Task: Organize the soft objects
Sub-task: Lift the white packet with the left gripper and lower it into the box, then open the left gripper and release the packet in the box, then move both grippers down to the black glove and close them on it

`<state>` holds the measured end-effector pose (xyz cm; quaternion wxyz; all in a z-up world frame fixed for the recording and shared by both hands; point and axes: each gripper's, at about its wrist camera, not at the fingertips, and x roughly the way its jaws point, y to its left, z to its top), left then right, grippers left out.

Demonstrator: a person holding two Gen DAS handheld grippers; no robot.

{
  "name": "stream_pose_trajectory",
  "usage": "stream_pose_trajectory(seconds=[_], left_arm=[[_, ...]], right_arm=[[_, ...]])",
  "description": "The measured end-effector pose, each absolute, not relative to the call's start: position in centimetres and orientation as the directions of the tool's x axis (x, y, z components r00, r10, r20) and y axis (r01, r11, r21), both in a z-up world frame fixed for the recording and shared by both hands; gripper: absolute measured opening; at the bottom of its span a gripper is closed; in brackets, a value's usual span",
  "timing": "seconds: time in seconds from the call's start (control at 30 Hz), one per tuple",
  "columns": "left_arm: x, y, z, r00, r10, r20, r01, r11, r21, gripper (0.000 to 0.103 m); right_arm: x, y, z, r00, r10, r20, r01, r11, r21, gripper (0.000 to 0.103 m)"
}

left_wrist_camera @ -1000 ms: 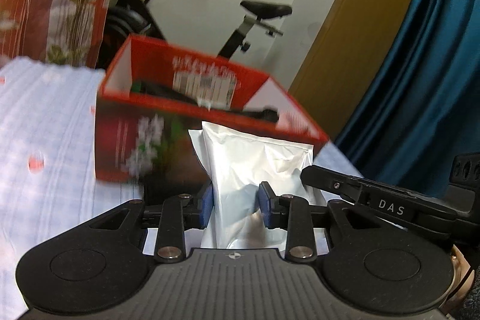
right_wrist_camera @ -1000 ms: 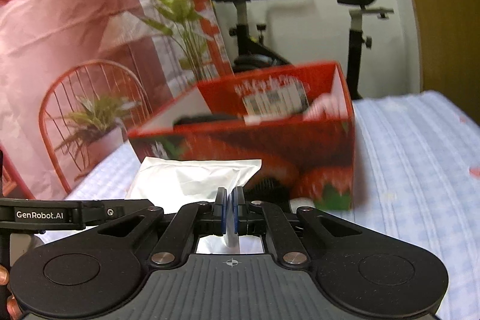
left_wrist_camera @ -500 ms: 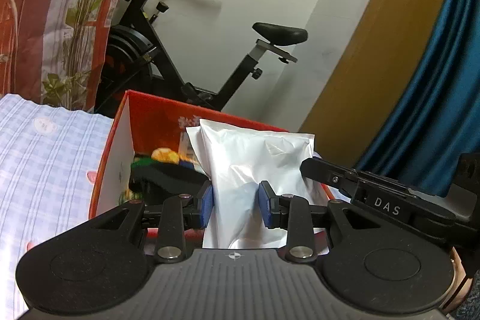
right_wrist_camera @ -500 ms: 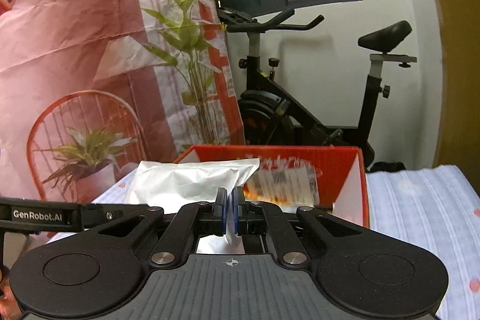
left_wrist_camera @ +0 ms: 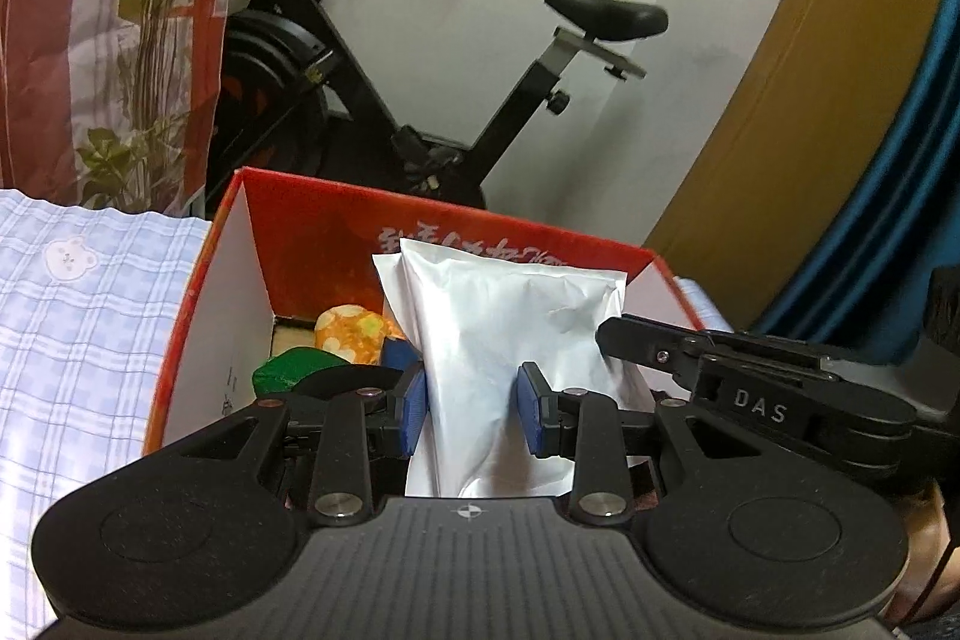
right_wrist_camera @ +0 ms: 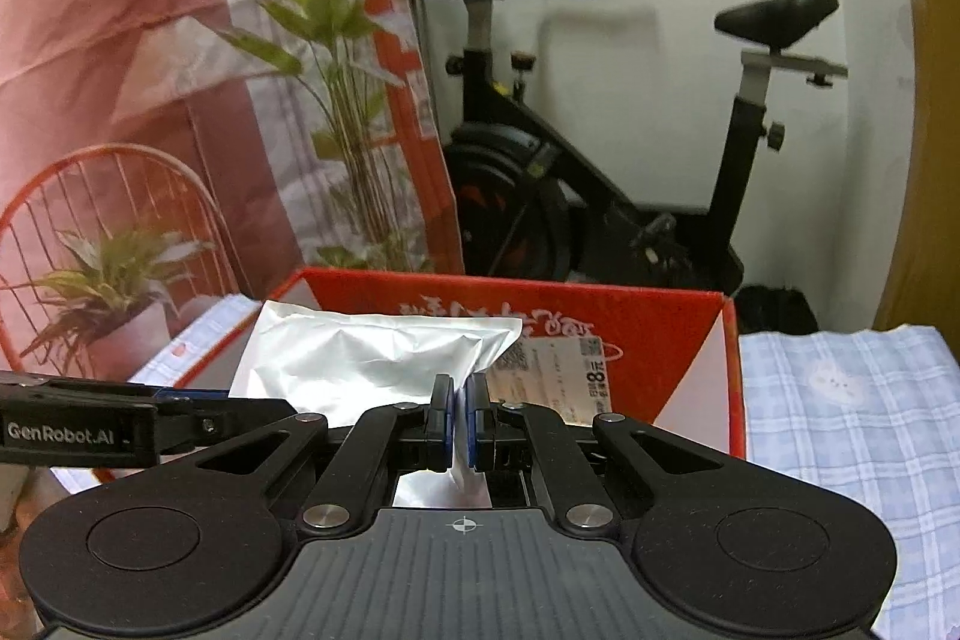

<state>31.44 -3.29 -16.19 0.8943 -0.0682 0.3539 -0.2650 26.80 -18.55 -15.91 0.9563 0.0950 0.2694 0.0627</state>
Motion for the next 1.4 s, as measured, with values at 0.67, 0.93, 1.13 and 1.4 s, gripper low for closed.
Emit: stream_pose_trajectory(seconds=[0.67,0.93,1.13,1.4], left_arm=[[30.6,-3.5,-14.7,0.678,-0.425,-0.600,0.415,0.895,-0.164,0.049],[27.5,-2.3,-12.8,0.723,-0.415,-0.552,0.424,0.898,-0.120,0.073],[24.4,-1.2,-12.1,0.756,-0.392,-0.525,0.413,0.907,-0.082,0.100],[20.6,1.1,-11.8,0.779,-0.362,-0.512,0.381,0.922,-0.073,0.103]], right_arm=[[27.9,-18.5,-17.0,0.779,0.072,-0.623,0.013,0.991,0.130,0.017],[24.9,-19.0,-15.7,0.811,0.018,-0.585,0.046,0.994,0.094,0.047],[21.8,-18.9,-15.0,0.838,-0.020,-0.545,0.065,0.996,0.063,0.090],[17.4,-18.0,-14.4,0.868,-0.049,-0.495,0.090,0.994,0.059,0.103]])
